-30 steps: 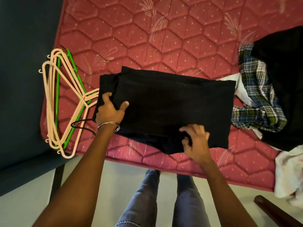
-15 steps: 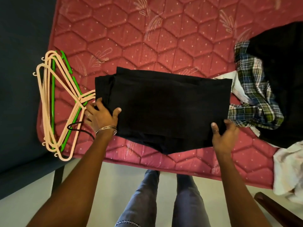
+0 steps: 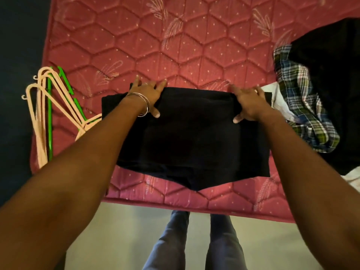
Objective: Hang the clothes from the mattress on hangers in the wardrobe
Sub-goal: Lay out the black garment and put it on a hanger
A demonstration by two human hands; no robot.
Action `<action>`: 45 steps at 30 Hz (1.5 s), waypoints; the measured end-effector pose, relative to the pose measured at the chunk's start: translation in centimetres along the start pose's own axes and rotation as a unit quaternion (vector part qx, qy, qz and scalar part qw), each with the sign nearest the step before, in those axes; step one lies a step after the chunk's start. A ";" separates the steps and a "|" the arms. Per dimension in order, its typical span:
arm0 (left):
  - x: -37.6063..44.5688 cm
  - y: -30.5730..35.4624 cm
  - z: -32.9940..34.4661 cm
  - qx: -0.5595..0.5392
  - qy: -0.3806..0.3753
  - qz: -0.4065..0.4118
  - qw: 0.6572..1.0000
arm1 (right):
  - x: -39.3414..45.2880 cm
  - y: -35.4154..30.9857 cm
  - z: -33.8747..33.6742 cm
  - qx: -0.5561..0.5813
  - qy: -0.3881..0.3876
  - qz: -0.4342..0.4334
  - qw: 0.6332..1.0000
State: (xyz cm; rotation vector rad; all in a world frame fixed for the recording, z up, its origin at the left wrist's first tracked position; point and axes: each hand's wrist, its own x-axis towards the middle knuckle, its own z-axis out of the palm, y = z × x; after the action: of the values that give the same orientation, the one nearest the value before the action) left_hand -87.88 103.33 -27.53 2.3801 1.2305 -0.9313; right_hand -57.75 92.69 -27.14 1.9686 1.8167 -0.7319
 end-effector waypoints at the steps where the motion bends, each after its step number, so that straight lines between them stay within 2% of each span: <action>1: 0.4 -0.2 -0.3 -0.007 -0.017 0.005 1.000 | 0.7 0.1 -0.4 -0.013 -0.027 0.001 1.000; 5: 0.2 -0.9 -2.2 -0.080 -0.073 0.027 0.994 | 1.5 0.3 -2.7 -0.044 -0.095 0.014 0.994; 8: -1.6 -1.9 -4.4 -0.124 -0.069 0.029 0.989 | -0.4 1.3 -5.6 0.031 -0.094 0.015 0.995; 10: -3.5 -2.7 -6.5 -0.143 -0.005 0.017 0.990 | -2.3 1.9 -8.4 0.042 -0.034 0.022 0.998; 12: -5.6 -3.1 -8.9 -0.110 0.111 0.001 0.988 | -4.5 2.1 -11.5 0.026 0.050 0.030 0.998; 16: -10.4 -3.0 -12.2 -0.071 0.319 0.016 0.945 | -10.2 1.2 -16.3 -0.026 0.205 0.052 0.977; 18: -12.0 -2.7 -12.0 -0.078 0.389 0.037 0.917 | -12.4 0.6 -16.3 -0.050 0.283 0.046 0.957; 21: -13.3 -1.5 -8.8 -0.039 0.437 0.063 0.896 | -13.9 0.0 -11.9 -0.072 0.312 0.023 0.947; 23: -13.4 0.2 -5.1 0.000 0.419 0.071 0.905 | -14.4 -0.3 -6.9 -0.082 0.323 0.031 0.942; 25: -13.3 2.4 -0.2 0.053 0.359 0.073 0.929 | -15.0 -0.4 -1.0 -0.084 0.309 0.034 0.947; 26: -13.3 3.6 2.8 0.079 0.327 0.072 0.939 | -15.5 -0.5 2.2 -0.086 0.274 0.031 0.957; 29: -13.9 6.6 10.6 0.110 0.219 0.076 0.966 | -17.2 -0.8 9.6 -0.096 0.100 0.033 0.990; 31: -14.4 7.8 12.7 0.087 0.140 0.046 0.985 | -17.8 -1.3 10.4 -0.063 0.016 0.086 0.994; 33: -14.7 8.8 12.7 0.045 0.095 0.004 0.994 | -17.4 -1.9 9.4 -0.036 -0.002 0.132 0.991; 34: -15.0 9.2 12.0 0.031 0.076 -0.020 0.996 | -16.8 -2.5 8.6 -0.003 0.026 0.138 0.990; 36: -15.2 10.2 10.7 0.002 0.065 -0.052 0.997 | -15.2 -3.8 7.3 0.064 0.134 0.123 0.981; 38: -14.5 11.1 11.2 -0.043 0.059 -0.055 0.996 | -13.3 -4.7 7.2 0.099 0.164 0.062 0.979; 40: -13.8 11.7 12.1 -0.080 0.006 -0.068 0.994 | -12.2 -4.5 7.8 0.063 0.094 -0.023 0.993; 41: -13.5 11.9 12.5 -0.084 -0.016 -0.080 0.993 | -12.0 -3.9 8.2 0.042 0.035 -0.037 0.998; 43: -12.9 12.3 12.7 -0.083 -0.051 -0.097 0.991 | -11.5 -1.9 9.5 0.027 -0.047 -0.016 0.998; 45: -12.4 12.3 11.9 -0.090 -0.089 -0.101 0.987 | -11.1 -1.2 9.9 0.021 -0.079 0.011 0.997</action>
State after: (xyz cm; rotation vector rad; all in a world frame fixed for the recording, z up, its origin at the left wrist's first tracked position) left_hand -88.00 82.21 -28.40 2.0156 1.4370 -1.0202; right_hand -60.62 78.07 -28.35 1.8945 1.6981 -0.8987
